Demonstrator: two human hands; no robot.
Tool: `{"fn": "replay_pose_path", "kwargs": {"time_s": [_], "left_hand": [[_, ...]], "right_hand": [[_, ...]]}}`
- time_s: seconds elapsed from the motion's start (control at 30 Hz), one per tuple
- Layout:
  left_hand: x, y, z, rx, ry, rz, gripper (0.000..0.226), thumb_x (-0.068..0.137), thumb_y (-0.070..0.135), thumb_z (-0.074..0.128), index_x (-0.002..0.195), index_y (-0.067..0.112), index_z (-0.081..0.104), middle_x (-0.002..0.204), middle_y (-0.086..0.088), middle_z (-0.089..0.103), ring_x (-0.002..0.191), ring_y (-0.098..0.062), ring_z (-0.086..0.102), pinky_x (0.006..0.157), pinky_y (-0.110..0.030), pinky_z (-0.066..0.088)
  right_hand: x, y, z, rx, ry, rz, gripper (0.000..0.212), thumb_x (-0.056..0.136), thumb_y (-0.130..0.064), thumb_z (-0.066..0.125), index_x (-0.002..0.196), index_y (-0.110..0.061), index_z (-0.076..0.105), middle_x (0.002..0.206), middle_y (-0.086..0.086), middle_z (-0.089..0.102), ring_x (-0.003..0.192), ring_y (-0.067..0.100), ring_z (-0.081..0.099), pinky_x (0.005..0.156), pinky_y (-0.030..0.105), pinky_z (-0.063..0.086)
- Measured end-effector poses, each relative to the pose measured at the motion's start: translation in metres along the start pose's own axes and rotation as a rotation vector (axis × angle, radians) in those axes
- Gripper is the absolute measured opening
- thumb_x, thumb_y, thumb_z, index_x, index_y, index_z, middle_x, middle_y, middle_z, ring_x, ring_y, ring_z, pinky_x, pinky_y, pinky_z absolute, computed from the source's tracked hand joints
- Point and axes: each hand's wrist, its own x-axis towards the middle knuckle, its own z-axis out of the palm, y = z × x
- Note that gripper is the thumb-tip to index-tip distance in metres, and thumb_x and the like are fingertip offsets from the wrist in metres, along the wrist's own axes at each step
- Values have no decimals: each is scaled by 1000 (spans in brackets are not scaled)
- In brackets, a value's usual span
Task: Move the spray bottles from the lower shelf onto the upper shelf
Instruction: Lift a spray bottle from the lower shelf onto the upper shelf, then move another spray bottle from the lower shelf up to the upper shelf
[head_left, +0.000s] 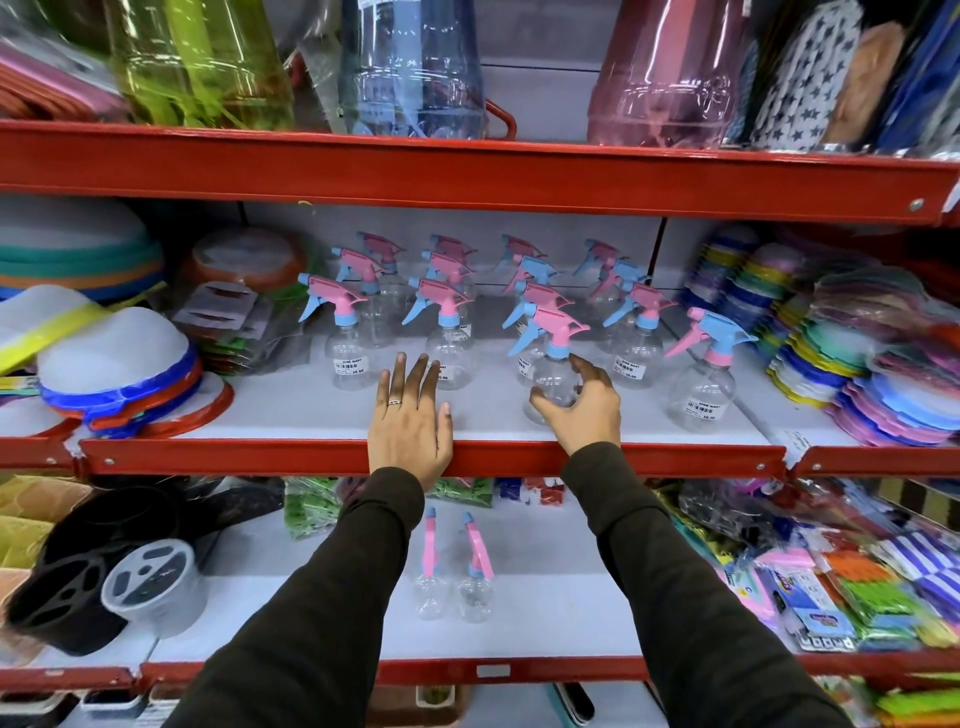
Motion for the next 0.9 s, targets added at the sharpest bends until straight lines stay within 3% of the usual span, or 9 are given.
{"fn": "replay_pose_path", "kwargs": {"time_s": [0.17,0.23,0.37,0.47,0.63,0.73,0.8,0.83,0.9], "left_hand": [[-25,-5,-2,-8,-36,8,62,97,36,24,152,8,34,160,-10,33,154,-28,9,125,-43,1],[-31,-4,0,4,-45,15,62,98,36,23,152,8,35,160,-10,33,154,-28,10,125,-43,1],[-15,-2,-5,-3,-31,14,61,99,36,25,151,7,36,159,-11,35,154,-28,12,125,-43,1],[-6,1,-11,-11,14,38,59,100,35,30,151,6,36,159,-11,36,154,-28,13,125,-41,-1],[-15,-11,-16,-73,74,57,58,100,35,34,151,8,36,157,-8,39,153,-27,18,126,-43,7],[-18,-34,-22,-71,98,22,58,100,34,34,152,9,34,159,-7,36,153,-27,18,126,-40,4],[-19,-51,-26,-55,111,-13,58,100,34,33,153,10,32,160,-7,34,153,-27,17,126,-41,1],[-19,-61,-27,-46,117,-31,58,100,34,32,153,9,32,160,-8,34,153,-27,17,126,-42,2],[-23,-80,-30,-32,123,-62,58,101,34,31,153,8,33,160,-9,34,153,-28,17,125,-45,5]], "right_hand": [[-32,2,-2,18,-24,65,80,76,-43,78,144,-18,42,143,8,50,130,27,50,109,41,46],[-46,5,-6,68,32,20,74,78,-42,76,141,-20,42,141,3,46,130,25,47,110,41,44],[-63,-8,-10,157,142,-149,44,82,-30,72,122,-21,57,116,-8,53,97,11,54,86,33,53],[-89,-11,-8,201,173,-254,27,82,-20,71,108,-19,64,102,-7,58,76,14,54,67,26,50],[-149,29,20,183,-14,-175,25,77,-12,70,100,-21,66,94,-4,59,75,15,58,61,19,46],[-175,64,43,140,-211,82,36,80,-17,73,111,-26,60,110,-7,56,93,15,59,72,16,50],[-184,86,58,86,-351,228,51,80,-17,76,126,-23,55,124,-4,53,112,17,57,92,26,54],[-186,94,67,52,-423,276,60,80,-17,76,134,-20,51,132,0,50,121,20,54,103,32,50],[-189,107,83,-28,-558,338,72,81,-16,76,145,-14,42,144,6,43,133,23,47,113,24,35]]}}
